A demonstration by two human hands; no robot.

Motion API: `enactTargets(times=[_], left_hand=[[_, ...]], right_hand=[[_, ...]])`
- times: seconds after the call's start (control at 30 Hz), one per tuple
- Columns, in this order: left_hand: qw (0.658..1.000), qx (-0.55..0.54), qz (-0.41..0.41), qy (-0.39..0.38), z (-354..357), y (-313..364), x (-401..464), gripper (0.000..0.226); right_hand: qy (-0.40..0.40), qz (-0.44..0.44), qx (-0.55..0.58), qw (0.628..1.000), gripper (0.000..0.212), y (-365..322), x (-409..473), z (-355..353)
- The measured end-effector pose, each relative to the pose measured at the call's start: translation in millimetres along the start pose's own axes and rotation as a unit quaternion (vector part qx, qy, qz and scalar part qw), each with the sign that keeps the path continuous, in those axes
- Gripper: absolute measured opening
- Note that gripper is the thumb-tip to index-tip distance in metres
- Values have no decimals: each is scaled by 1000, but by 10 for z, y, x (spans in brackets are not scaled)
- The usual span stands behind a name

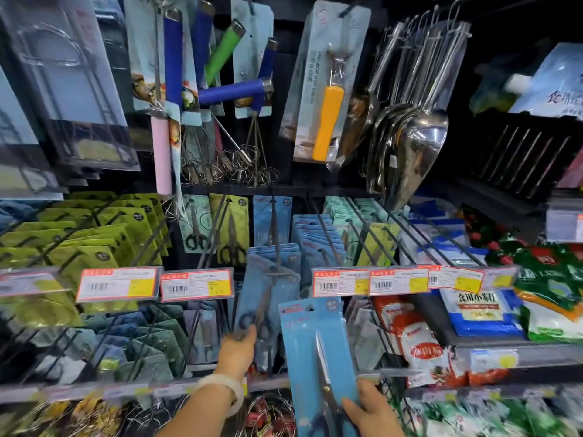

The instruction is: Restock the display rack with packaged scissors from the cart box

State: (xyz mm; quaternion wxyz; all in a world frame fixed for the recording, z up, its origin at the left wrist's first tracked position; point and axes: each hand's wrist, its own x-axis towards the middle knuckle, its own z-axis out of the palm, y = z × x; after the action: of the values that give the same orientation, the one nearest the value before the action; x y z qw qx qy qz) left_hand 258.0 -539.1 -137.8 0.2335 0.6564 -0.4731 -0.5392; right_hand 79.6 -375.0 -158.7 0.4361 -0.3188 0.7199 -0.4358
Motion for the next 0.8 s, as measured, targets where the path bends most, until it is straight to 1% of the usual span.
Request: enactTargets(times=[0.03,0.07,0.1,0.13,0.17,0.2,0.23,0.27,0.33,0.43,0.5,0.57,0.67,0.7,0.8], left_hand=[[999,-20,6,-25,-10,-35,-39,42],[996,-59,6,-67,-40,-87,-101,47],[988,-97,-8,-119,-85,-138,-171,54],[975,-134,-32,-172,-129,-174,-283,54],[960,-162,-43,-226,-172,-228,-371,48],[950,-164,-46,-264,-212,-282,-441,40],[944,-164,-43,-283,-242,-337,-500,33],[944,-170,-40,-281,-256,-360,-561,30],[945,-202,-22,-258,-285,-430,-577,32],[953,-235,9,-191,-330,-430,-567,24],[966,-210,40,-148,-344,-393,-542,19],[974,-175,71,-127,-322,-351,-523,19],[981,-134,94,-108,-273,-231,-553,25],[983,-124,96,-100,-249,-209,-554,24],[987,-94,97,-85,-184,-192,-533,15]], right_hand=[[17,-13,-8,1000,31,-35,2,72],[17,-5,0,1000,32,-17,16,139],[14,-3,1,1000,31,-45,1,220],[12,4,-3,1000,31,-40,28,287],[21,6,-20,1000,32,-62,50,342],[19,1,-18,1000,33,-81,54,410],[14,-6,-14,1000,34,-90,59,476],[11,-18,-15,1000,34,-105,62,534],[2,-29,-28,999,30,-173,62,636],[-20,-44,-15,999,23,-328,17,772],[-20,-39,8,999,21,-394,-7,811],[-21,-35,35,999,17,-467,-43,819],[-17,-21,46,999,12,-529,-28,794],[-7,-24,45,999,14,-518,-2,793],[12,-28,14,999,27,-506,42,782]])
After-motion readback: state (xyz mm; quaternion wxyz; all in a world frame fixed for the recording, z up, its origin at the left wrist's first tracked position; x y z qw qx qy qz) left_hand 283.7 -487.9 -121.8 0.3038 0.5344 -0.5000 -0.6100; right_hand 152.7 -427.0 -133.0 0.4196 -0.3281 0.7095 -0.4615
